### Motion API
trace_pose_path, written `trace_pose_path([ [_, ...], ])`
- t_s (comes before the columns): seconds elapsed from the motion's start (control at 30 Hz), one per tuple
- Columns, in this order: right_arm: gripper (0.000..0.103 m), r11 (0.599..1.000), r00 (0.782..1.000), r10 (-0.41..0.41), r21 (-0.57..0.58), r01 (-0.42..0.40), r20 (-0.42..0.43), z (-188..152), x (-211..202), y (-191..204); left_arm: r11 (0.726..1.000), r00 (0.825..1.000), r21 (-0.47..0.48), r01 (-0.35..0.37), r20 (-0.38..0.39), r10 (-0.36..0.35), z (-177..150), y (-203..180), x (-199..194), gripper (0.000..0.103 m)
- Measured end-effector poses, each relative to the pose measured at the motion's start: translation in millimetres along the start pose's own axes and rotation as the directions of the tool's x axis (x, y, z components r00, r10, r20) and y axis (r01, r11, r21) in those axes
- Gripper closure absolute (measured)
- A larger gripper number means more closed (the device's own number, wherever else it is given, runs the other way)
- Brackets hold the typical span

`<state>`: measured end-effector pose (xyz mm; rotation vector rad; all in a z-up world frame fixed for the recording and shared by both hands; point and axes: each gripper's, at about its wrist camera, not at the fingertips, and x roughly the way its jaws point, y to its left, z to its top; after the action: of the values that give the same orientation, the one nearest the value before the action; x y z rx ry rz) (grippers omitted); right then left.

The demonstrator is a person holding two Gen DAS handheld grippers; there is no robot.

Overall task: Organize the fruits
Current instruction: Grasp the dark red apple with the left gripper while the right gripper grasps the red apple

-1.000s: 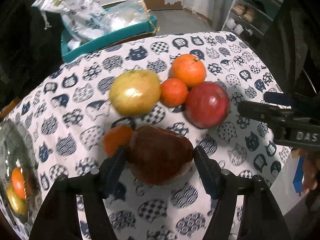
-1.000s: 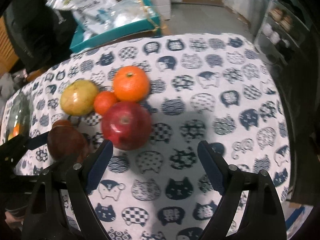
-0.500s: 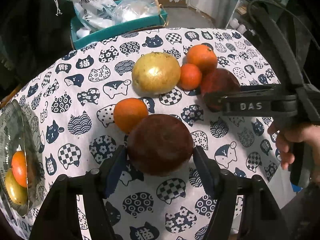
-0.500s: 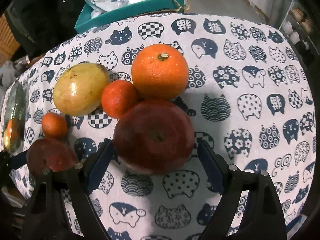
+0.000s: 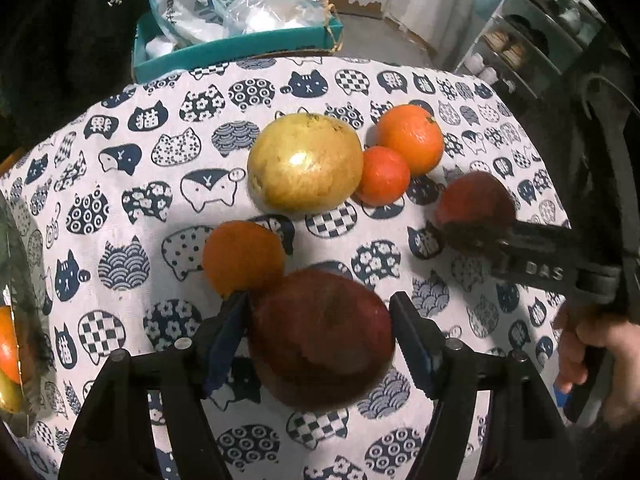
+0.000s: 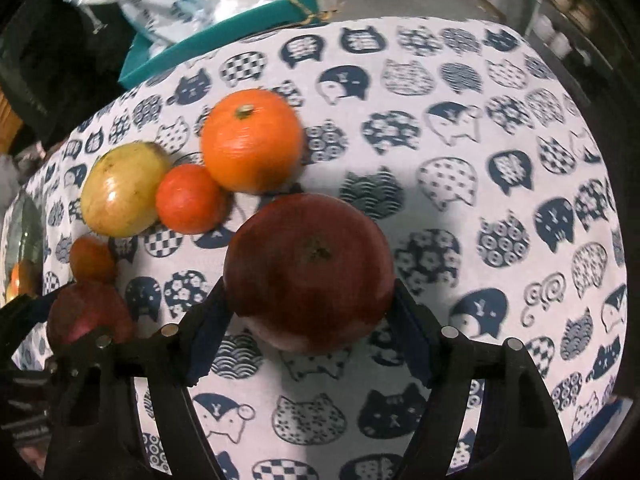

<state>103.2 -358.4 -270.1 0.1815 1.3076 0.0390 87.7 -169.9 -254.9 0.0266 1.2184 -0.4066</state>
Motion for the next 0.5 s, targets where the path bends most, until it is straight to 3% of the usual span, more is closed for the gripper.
trace_pose_path([
  [0.2,0.027,1.0,1.0,0.001,0.016,0.0,-0.003,-6,-5,-6,0.997,0.999,0.066,-0.048,0.005,0.048,-7,-14,4,0.03],
  [0.37,0.027,1.0,1.0,-0.024,-0.018,0.024,-0.004,-11,-5,2,0.999,0.999,0.041,-0.01,-0.032,0.011,-16,-19,12,0.03],
  [0.5,0.027,1.0,1.0,-0.027,-0.007,0.027,0.0,-9,-8,-1,0.998,0.997,0.032,-0.054,-0.055,0.056,-22,-19,23,0.03],
])
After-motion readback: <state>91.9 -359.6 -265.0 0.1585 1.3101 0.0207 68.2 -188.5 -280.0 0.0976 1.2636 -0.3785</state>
